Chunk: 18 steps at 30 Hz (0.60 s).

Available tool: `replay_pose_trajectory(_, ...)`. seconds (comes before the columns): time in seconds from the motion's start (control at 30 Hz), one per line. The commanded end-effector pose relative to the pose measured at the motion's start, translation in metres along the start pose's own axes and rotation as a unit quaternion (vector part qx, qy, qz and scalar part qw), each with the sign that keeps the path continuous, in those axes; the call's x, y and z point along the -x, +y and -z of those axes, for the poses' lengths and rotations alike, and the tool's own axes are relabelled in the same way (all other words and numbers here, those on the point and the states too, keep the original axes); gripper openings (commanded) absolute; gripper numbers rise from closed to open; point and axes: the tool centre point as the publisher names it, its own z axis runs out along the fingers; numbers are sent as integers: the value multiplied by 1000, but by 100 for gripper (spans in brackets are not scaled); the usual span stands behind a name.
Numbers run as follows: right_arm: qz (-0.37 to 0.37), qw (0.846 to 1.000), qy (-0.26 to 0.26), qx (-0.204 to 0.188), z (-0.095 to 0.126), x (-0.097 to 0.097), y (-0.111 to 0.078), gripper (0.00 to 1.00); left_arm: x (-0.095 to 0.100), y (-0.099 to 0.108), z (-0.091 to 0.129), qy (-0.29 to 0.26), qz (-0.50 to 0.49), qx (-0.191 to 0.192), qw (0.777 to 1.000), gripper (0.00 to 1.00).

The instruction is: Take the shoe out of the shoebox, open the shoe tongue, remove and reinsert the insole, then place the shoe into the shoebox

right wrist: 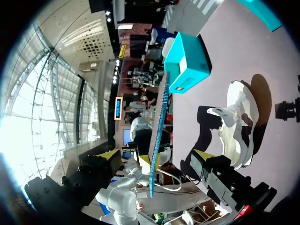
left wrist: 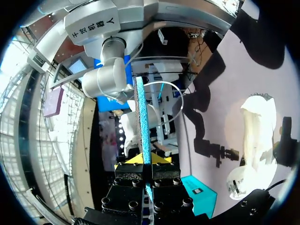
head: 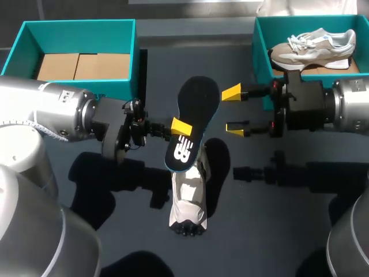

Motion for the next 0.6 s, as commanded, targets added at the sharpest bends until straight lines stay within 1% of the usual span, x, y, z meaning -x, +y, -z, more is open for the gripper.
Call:
replay_pose_trajectory(0.03,0,1000,8,3,-30,2,3,79,-8,2,-14,-2,-19,0,1000,0)
replay_pose_trajectory(0.07,0,1000,14,1,-31,1,3,74,-8,3,-16,2,-27,1,1000,0)
replay_pose_trajectory(0.1,0,1000,15,1,-33,0,3,62,-7,2,-17,0,-29,1,1000,0)
replay_pose_trajectory(0.13,0,1000,15,1,-34,-2,3,54,-6,2,-18,-3,-30,1,1000,0)
replay_pose_trajectory(0.17,1,1000,15,0,-36,-3,4,49,-6,2,-19,-4,-31,1,1000,0)
replay_pose_trajectory(0.3,2,1000,19,-5,-42,-5,7,44,-8,0,-24,-11,-29,1,1000,0)
replay_pose_trajectory(0.4,4,1000,17,-6,-45,-7,9,43,-7,-2,-26,-10,-36,7,999,0)
replay_pose_trajectory(0.6,0,1000,12,-6,-47,-5,14,35,-6,-9,-22,-12,-33,21,999,0)
